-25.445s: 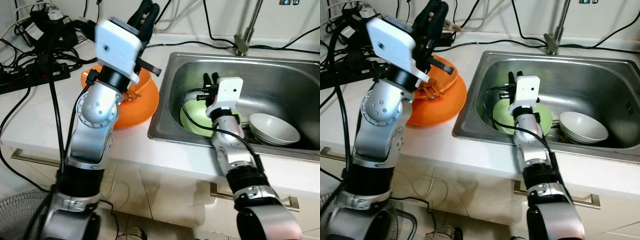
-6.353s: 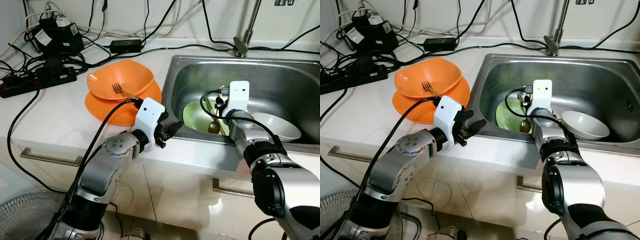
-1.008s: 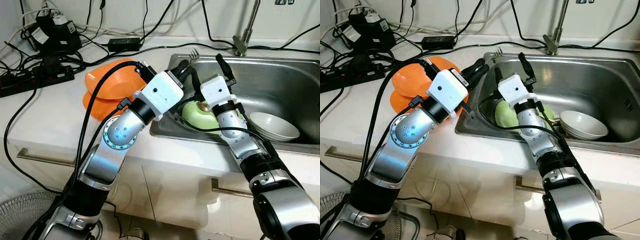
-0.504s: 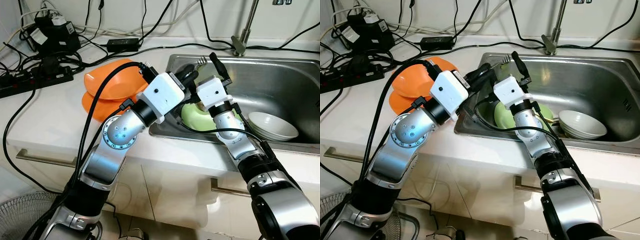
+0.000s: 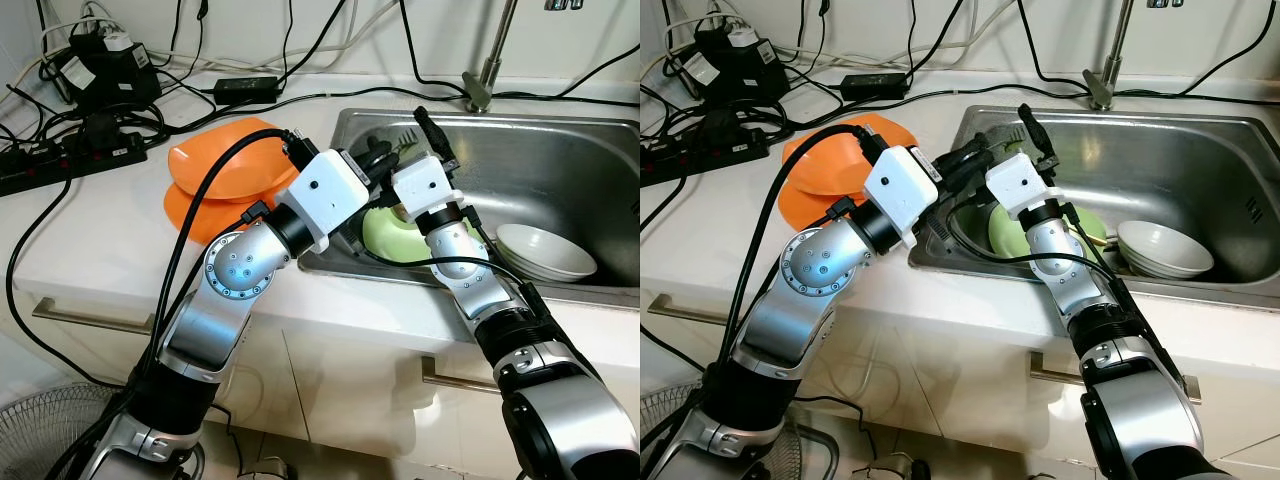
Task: Kitchen organization
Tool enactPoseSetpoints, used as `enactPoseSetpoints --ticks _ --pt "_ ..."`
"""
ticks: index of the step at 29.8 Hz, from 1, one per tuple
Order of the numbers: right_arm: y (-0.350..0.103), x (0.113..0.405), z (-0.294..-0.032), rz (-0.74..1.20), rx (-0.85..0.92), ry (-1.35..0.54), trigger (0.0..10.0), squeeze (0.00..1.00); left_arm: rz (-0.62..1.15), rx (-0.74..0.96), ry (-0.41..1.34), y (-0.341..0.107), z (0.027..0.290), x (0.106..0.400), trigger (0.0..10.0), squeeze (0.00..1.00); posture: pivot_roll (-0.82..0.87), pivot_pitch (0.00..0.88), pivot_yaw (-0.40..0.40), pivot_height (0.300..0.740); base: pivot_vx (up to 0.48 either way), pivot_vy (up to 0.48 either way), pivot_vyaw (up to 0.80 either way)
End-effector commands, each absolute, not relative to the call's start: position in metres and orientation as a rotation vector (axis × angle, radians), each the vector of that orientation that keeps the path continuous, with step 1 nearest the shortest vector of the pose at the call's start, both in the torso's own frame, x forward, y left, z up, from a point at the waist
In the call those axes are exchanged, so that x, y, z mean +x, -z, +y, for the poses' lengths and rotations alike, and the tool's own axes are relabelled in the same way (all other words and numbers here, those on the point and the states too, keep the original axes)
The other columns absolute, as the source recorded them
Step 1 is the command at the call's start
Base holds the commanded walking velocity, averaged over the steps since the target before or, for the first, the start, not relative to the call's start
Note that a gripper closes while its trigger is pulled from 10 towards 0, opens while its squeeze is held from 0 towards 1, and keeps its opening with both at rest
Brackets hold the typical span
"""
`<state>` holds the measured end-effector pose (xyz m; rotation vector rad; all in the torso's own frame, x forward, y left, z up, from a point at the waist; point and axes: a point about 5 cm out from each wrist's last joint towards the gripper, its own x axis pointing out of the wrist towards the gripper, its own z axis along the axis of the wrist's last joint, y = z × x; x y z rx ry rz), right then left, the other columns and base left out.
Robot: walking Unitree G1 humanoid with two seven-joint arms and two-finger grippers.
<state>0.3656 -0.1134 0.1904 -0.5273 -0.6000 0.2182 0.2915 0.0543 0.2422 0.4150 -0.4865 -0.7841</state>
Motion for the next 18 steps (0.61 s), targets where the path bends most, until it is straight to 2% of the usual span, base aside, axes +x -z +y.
enactPoseSetpoints --ticks 1,18 --pt "-0.183 0.3618 -0.112 -0.588 -0.494 -0.227 0.0 0.0 -0.492 0.409 0.783 -0.245 0.0575 0.2895 10.0 0.0 0.16 0.025 0.095 0.74 0.0 0.0 0.0" --pt "-0.1846 0.3607 -0.111 -0.599 -0.474 -0.245 0.0 0.0 -0.454 0.379 0.768 -0.2425 0.0594 0.2918 10.0 0.0 0.17 0.032 0.093 0.74 0.0 0.0 0.0"
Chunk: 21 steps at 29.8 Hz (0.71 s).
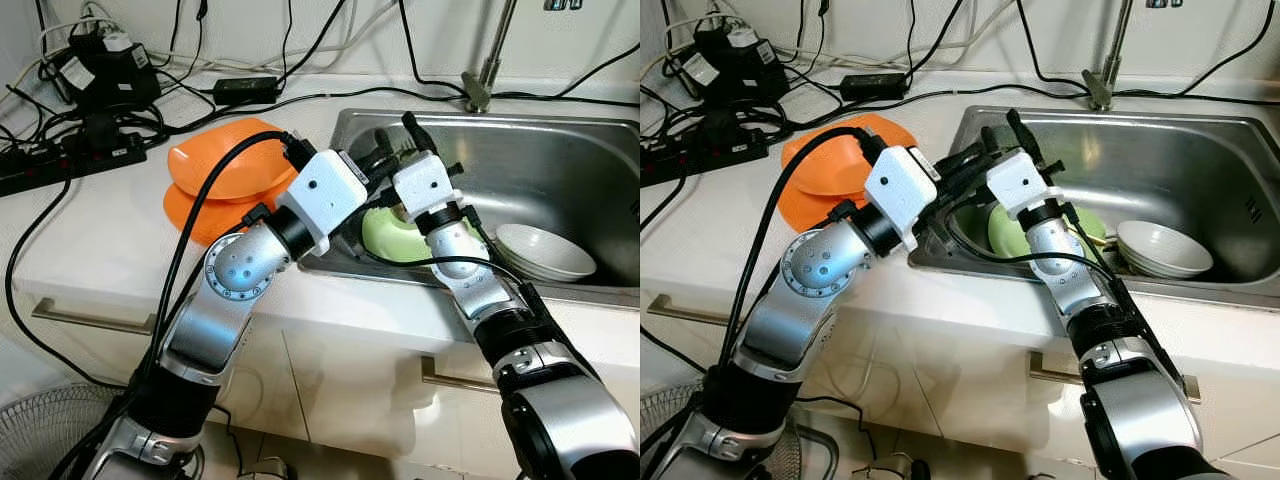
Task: Kitchen organization
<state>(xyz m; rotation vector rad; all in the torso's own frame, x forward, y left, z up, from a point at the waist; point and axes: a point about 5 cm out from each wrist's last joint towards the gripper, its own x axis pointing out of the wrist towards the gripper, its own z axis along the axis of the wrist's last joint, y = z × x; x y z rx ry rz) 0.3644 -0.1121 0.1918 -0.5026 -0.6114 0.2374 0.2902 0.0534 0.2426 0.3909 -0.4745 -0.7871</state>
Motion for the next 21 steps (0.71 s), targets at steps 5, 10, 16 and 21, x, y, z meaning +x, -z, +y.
enactPoseSetpoints --ticks 5,10,16,21 --pt "-0.185 0.361 -0.111 -0.599 -0.473 -0.247 0.0 0.0 -0.433 0.335 0.754 -0.243 0.062 0.294 10.0 0.0 0.17 0.033 0.094 0.74 0.0 0.0 0.0" --pt "-0.184 0.361 -0.11 -0.598 -0.472 -0.248 0.0 0.0 -0.421 0.262 0.715 -0.246 0.065 0.298 10.0 0.97 0.17 0.034 0.094 0.74 0.0 0.0 0.0" --pt "-0.183 0.36 -0.111 -0.592 -0.47 -0.246 0.0 0.0 -0.403 0.239 0.686 -0.246 0.069 0.301 10.0 1.0 0.17 0.037 0.093 0.74 0.0 0.0 0.0" --pt "-0.182 0.361 -0.112 -0.585 -0.47 -0.245 0.0 0.0 -0.421 0.204 0.66 -0.252 0.071 0.303 10.0 1.0 0.17 0.04 0.092 0.74 0.0 0.0 0.0"
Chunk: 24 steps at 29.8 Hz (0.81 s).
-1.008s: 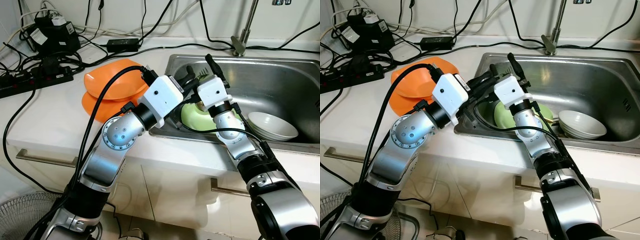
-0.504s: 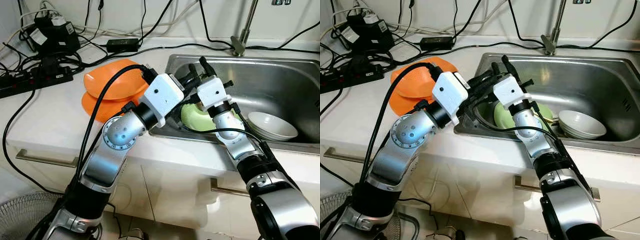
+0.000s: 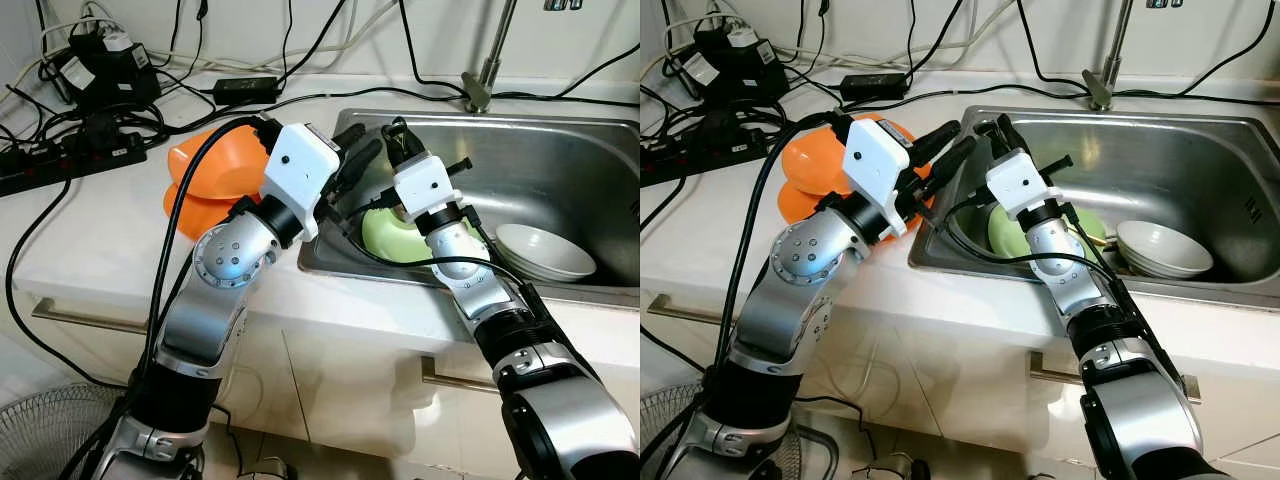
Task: Kitchen organization
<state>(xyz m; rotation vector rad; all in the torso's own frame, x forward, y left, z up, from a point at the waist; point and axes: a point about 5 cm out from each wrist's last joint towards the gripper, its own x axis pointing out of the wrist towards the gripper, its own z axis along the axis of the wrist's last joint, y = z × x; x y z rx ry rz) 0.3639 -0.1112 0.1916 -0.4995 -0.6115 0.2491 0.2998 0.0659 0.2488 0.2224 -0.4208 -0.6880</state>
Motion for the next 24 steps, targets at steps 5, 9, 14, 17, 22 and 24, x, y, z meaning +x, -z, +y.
enactPoseSetpoints --ticks 5,9,14,17,22,24 --pt "-0.182 0.362 -0.113 -0.574 -0.47 -0.24 0.0 0.0 -0.434 0.17 0.626 -0.258 0.076 0.304 10.0 1.0 0.17 0.039 0.089 0.74 0.0 0.0 0.0" --pt "-0.18 0.369 -0.121 -0.514 -0.504 -0.181 0.0 0.0 -0.428 0.176 0.558 -0.257 0.086 0.308 10.0 1.0 0.18 0.038 0.087 0.74 0.0 0.0 0.0" --pt "-0.183 0.383 -0.141 -0.395 -0.505 -0.042 0.0 0.0 -0.366 0.216 0.546 -0.245 0.092 0.31 10.0 0.0 0.18 0.036 0.084 0.74 0.0 0.0 0.0" --pt "-0.186 0.388 -0.15 -0.349 -0.462 0.014 10.0 0.0 -0.338 0.203 0.555 -0.242 0.092 0.309 10.0 0.0 0.18 0.037 0.082 0.74 0.0 0.0 0.0" --pt "-0.189 0.397 -0.165 -0.236 -0.361 0.095 10.0 0.0 -0.245 0.19 0.62 -0.228 0.089 0.306 10.0 0.0 0.18 0.035 0.08 0.74 0.0 0.0 0.0" --pt "-0.189 0.4 -0.169 -0.194 -0.333 0.113 10.0 0.0 -0.208 0.191 0.655 -0.222 0.088 0.303 10.0 0.0 0.18 0.035 0.08 0.74 0.0 0.0 0.0"
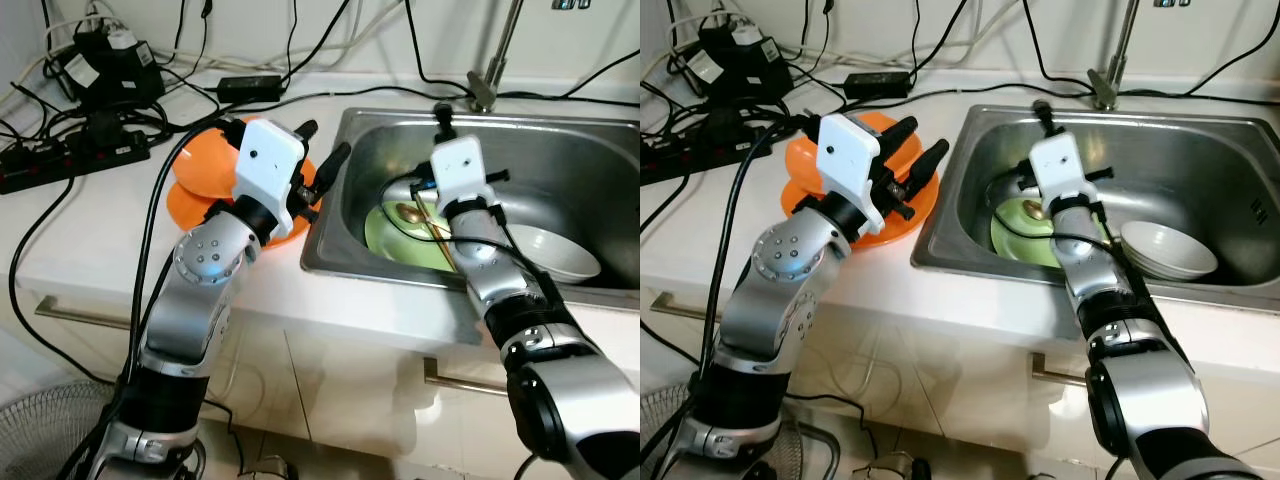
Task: Kitchen organization
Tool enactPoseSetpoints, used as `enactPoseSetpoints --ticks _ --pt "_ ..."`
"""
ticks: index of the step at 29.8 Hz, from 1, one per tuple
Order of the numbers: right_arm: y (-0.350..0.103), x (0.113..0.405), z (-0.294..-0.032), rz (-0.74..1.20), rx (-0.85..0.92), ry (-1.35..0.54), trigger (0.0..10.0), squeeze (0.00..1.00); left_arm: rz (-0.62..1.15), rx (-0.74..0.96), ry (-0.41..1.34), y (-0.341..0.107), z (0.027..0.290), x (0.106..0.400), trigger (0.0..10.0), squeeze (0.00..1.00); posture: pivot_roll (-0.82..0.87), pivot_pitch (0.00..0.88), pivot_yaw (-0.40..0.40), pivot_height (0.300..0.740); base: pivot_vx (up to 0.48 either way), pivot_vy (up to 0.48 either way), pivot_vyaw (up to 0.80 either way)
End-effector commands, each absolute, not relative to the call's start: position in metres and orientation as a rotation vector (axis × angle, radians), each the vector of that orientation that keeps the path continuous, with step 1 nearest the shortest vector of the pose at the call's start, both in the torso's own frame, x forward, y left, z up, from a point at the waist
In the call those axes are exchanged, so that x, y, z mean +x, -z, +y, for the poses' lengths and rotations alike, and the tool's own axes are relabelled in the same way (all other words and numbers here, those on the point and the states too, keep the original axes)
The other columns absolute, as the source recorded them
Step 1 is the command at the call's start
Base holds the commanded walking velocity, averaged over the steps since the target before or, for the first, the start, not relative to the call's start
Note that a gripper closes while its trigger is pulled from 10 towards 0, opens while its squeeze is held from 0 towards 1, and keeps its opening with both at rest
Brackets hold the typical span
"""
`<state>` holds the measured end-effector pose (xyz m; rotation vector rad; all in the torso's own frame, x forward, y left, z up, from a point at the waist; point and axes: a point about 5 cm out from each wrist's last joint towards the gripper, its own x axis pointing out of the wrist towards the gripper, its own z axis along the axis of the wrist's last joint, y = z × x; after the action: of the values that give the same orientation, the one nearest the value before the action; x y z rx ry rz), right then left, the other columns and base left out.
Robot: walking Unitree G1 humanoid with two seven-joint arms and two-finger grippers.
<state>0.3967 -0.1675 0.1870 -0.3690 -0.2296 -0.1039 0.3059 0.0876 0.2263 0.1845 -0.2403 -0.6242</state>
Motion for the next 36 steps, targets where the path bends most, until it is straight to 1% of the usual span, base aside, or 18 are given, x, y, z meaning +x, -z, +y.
enactPoseSetpoints --ticks 1,7,14,26,36 --pt "-0.188 0.401 -0.171 -0.174 -0.323 0.121 10.0 0.0 -0.19 0.194 0.671 -0.22 0.088 0.302 10.0 0.0 0.18 0.034 0.079 0.74 0.0 0.0 0.0" --pt "-0.184 0.404 -0.18 -0.062 -0.219 0.142 10.0 0.0 -0.073 0.23 0.719 -0.199 0.088 0.299 10.0 0.0 0.18 0.029 0.077 0.74 0.0 0.0 0.0" --pt "-0.175 0.405 -0.182 0.023 -0.183 0.135 10.0 0.0 0.07 0.253 0.756 -0.179 0.089 0.296 10.0 0.0 0.18 0.025 0.075 0.74 0.0 0.0 0.0" --pt "-0.155 0.401 -0.179 0.13 -0.145 0.128 10.0 0.0 0.156 0.237 0.832 -0.171 0.085 0.287 10.0 0.0 0.18 0.011 0.078 0.74 0.0 0.0 0.0" --pt "-0.146 0.398 -0.178 0.176 -0.135 0.125 10.0 0.0 0.181 0.244 0.856 -0.169 0.083 0.285 10.0 0.0 0.18 0.005 0.081 0.74 0.0 0.0 0.0"
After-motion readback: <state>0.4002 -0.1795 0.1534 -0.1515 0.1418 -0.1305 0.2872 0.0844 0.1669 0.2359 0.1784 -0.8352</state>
